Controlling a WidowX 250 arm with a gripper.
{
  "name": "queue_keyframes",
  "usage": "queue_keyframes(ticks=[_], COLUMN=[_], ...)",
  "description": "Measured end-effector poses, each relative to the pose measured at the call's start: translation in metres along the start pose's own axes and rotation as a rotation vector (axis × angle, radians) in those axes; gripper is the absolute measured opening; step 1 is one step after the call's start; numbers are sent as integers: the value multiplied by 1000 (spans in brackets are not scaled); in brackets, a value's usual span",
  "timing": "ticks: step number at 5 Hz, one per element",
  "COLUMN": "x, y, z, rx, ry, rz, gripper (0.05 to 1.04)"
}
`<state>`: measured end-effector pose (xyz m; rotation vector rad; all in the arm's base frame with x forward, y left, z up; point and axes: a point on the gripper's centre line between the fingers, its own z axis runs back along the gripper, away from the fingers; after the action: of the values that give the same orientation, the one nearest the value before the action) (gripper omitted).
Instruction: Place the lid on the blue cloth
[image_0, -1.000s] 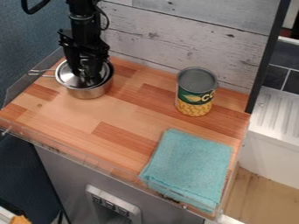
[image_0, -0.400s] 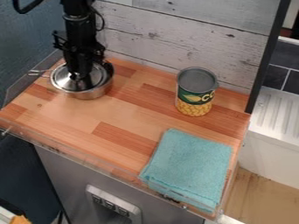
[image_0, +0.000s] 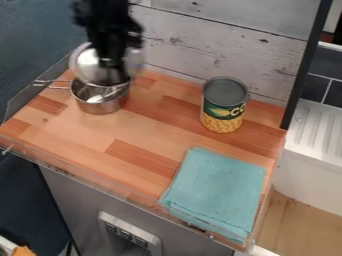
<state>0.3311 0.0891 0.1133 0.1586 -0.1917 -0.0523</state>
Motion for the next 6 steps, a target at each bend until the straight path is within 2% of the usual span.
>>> queue_keyframes(ticks=[1,2,3,4,6], x=[-12,-14,-14,-21,-40], y=[-42,-95,-144,-186,-198], z=[-1,-3,-9,-24,-40], rx=[-83,-134,-187,-228,-195], ry=[-2,0,-3,32,86], rz=[-128,-284,-385,-446,-514], gripper=[282,282,282,282,282])
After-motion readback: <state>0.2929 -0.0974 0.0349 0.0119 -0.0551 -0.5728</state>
